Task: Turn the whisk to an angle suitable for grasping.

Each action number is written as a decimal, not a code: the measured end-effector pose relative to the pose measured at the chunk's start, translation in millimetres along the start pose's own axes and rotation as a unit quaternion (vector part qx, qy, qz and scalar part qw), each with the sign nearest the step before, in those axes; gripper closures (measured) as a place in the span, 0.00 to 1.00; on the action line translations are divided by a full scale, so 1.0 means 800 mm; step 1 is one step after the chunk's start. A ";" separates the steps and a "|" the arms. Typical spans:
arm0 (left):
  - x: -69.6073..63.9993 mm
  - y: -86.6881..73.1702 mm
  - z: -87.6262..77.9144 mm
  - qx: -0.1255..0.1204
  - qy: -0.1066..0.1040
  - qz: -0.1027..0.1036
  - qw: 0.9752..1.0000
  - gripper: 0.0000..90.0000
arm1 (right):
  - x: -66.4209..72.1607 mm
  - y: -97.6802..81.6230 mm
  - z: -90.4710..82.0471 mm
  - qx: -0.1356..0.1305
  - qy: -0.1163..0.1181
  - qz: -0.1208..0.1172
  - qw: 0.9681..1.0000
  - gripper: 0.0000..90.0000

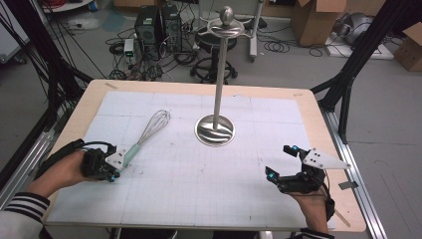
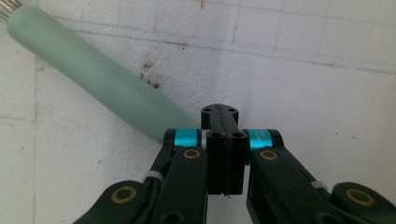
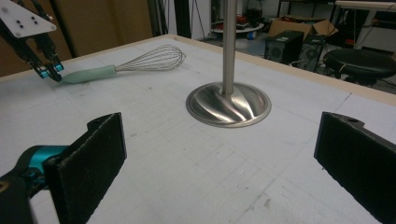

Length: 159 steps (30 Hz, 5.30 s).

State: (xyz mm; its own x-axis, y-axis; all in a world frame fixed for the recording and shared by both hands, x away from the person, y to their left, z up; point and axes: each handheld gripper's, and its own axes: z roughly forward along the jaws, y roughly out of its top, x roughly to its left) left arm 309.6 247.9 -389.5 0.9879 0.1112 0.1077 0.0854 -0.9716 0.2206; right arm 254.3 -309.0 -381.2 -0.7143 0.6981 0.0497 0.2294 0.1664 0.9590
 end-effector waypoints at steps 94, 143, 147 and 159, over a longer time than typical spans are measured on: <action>0.063 0.028 0.026 -0.097 0.062 -0.331 0.936 0.38 | -0.002 0.001 -0.006 -0.008 -0.001 0.002 1.000 0.01; 0.064 0.027 0.034 -0.065 0.064 -0.336 0.937 0.77 | -0.002 0.000 -0.005 -0.008 -0.003 0.005 1.000 0.01; 0.062 0.023 0.030 -0.068 0.068 -0.324 0.941 0.77 | -0.002 0.000 -0.005 -0.009 -0.001 0.003 1.000 0.01; 0.061 0.023 0.004 -0.101 0.064 -0.311 0.943 0.77 | -0.002 0.001 -0.005 -0.008 -0.001 0.003 1.000 0.01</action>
State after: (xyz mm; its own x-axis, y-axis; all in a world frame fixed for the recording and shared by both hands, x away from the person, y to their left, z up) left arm 360.1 234.9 -383.0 0.7302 0.6832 0.0097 0.6038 -0.6519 0.4588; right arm 252.6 -312.9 -379.7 -0.7113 0.7008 0.0543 0.2222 0.1509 0.9633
